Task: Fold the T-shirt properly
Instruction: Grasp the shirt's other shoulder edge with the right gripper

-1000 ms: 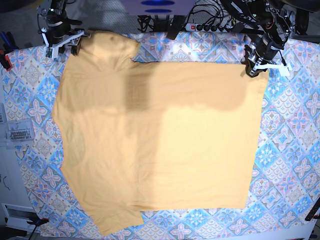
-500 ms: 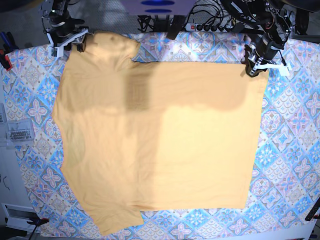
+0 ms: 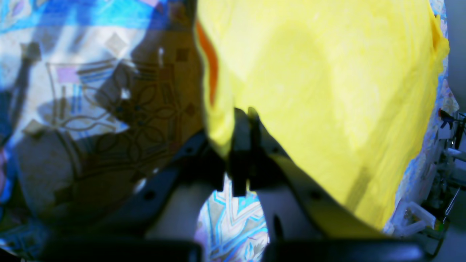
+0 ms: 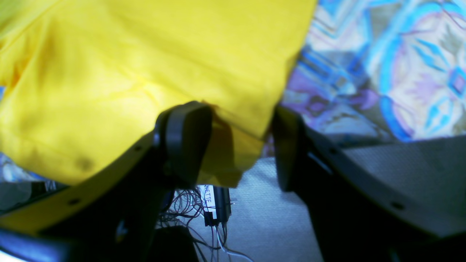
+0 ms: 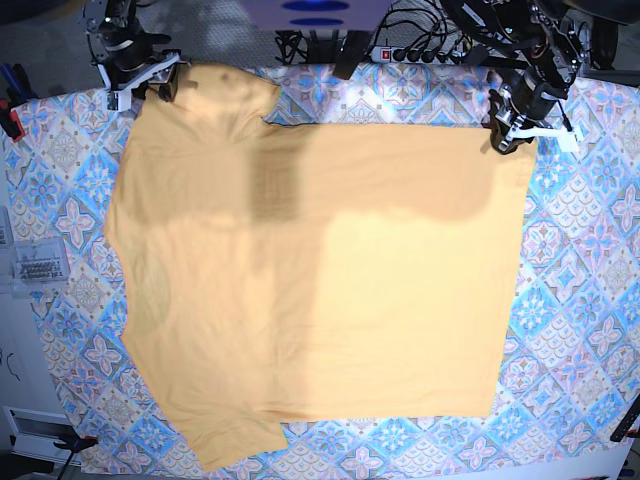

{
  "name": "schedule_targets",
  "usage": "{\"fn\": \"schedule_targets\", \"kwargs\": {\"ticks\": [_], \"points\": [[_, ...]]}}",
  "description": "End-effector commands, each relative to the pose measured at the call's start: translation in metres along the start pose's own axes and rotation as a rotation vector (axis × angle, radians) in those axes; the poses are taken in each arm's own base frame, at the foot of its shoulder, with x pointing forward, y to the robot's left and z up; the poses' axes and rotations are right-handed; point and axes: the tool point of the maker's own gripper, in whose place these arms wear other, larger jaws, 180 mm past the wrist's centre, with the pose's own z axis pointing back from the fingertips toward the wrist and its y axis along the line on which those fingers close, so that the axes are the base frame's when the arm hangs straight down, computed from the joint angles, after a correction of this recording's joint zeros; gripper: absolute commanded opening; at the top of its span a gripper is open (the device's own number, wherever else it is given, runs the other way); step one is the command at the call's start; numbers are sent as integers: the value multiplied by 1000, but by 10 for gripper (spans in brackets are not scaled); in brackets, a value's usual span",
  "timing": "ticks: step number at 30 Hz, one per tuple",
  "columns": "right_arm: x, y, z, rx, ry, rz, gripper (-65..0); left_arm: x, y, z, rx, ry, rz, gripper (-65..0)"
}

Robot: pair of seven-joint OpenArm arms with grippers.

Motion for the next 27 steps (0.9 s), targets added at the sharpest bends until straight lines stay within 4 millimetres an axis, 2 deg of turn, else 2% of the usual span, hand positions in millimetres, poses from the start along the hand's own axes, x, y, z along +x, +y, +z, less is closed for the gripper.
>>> {"fn": "schedule_targets", "kwargs": {"ticks": [1,4,12,14,19,22,25,27], "points": [[-2,10,0,35,12,12,-396,8,-5,3,-19,-25,-13,-650],[-3,20,-2,61,17,20,-504,8,-5,3,-19,-25,-13,-650],[1,20,-1,69,-3,-14,-650,7,-3,4,-15,-23,-12,-650],[7,20,1,79,-30,-49,-649,7,-3,4,-14,-22,-12,-650],[27,2,15,32,-88,-44,-648,6,-2,4,-11,-18,-17,-650],[34,5,22,33,-110,-26,-648,4,7,10,10,-11,-25,-650],[39,7,26,35,-122,-11,-648,5,7,13,-2,-5,-73,-650],[38,7,29,33,-121,-7,-648,-1,15,18,9,7,-84,-650]]}}
